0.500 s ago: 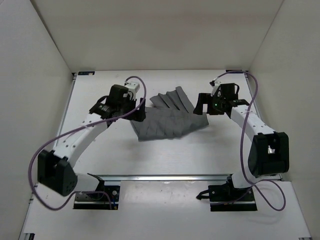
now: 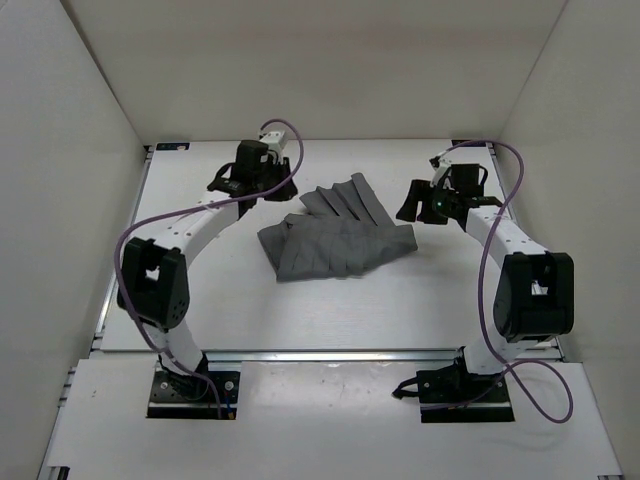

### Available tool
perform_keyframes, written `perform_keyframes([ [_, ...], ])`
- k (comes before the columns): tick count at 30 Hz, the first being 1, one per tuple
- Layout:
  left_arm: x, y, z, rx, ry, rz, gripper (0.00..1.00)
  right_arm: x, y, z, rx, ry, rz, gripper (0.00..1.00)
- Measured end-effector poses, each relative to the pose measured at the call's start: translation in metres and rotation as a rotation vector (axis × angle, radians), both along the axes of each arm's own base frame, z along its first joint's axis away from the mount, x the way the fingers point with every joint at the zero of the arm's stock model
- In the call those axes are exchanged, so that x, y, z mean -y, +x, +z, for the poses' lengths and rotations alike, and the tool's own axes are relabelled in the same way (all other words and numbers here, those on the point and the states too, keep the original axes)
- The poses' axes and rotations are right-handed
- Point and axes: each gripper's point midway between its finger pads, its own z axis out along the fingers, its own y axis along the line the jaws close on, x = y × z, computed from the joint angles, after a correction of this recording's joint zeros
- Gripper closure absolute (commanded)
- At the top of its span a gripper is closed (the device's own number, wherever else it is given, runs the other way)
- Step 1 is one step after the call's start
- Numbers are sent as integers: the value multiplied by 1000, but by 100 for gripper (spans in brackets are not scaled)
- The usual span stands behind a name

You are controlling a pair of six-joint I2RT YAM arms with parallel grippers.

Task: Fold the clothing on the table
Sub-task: Flatten the skirt out

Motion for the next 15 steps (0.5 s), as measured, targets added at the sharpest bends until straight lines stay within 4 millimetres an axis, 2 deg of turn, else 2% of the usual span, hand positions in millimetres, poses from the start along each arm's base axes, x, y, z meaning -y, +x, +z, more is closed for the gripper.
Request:
perform_keyframes([
  [3,10,19,-7,15,45,18,52,3,4,0,13,12,-8,34],
  [5,9,26,-25,-14,77,36,53,3,5,0,20,21,-10,32],
  [11,-12,34,-100,-166,195,107,48,-5,1,-6,12,22,5,31],
  [15,-24,31,-126,-224,234,140,47,-13,-1,-7,11,20,22,29],
])
